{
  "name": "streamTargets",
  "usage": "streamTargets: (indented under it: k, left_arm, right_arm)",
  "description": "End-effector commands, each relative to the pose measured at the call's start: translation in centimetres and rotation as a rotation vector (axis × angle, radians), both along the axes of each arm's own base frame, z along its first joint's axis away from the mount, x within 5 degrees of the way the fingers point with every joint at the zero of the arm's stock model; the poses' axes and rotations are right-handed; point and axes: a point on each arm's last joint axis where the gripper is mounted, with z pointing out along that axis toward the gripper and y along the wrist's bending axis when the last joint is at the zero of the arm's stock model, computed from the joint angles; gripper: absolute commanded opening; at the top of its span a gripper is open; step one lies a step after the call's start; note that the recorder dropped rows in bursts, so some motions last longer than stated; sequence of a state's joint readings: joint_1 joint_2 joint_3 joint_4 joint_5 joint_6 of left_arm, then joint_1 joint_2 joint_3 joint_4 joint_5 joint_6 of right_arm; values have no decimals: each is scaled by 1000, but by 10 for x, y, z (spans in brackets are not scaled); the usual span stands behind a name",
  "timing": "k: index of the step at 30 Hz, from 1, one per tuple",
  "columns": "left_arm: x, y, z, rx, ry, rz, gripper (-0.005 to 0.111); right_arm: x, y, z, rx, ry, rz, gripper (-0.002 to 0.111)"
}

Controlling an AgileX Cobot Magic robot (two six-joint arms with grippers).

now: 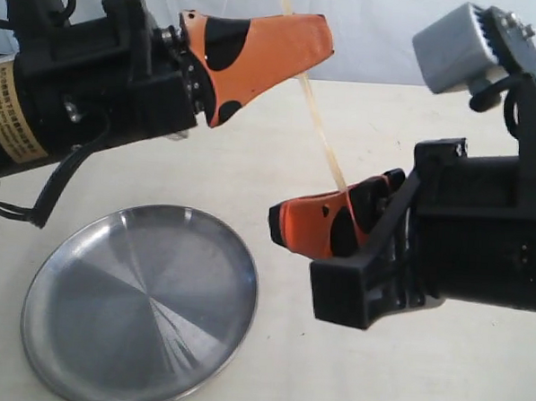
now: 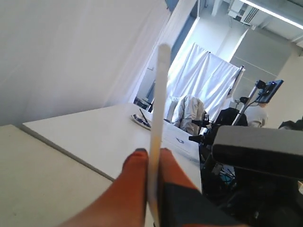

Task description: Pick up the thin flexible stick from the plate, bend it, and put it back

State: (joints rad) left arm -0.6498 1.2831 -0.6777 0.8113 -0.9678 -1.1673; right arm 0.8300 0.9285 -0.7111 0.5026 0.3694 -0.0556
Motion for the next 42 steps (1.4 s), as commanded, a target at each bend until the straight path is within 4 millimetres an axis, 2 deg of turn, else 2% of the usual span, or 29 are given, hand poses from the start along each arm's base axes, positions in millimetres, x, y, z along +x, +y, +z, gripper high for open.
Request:
streamTargets:
  k: [1,4,8,16,25,31,38,42]
  left_arm:
    - [5,0,-8,95,-23,63,0]
    - [5,-1,-14,170,-42,62,0]
    - [3,-1,-14,163,-52,38,0]
    - [-2,0,3,-31,-47,-15,0]
    - [5,5,10,-132,21,52,0]
    - [-3,5,16,-224,99,-64,0]
    - [-8,3,15,-211,151,-138,0]
    - [-10,4,17,-238,149,-168,0]
  right_arm:
    - [-12,-6,14,83,-6,42,0]
    - [-20,-10,24,142,-32,69,0]
    - [-24,-14,27,144,-67,80,0]
    - [-16,-5,9,-7,-45,129,0]
    - [-17,-6,0,-100,-28,163,0]
    - [3,-6,-12,-230,-73,46,0]
    - [35,19,-34,-233,-107,-22,0]
    - [42,25,-38,-218,-118,-36,0]
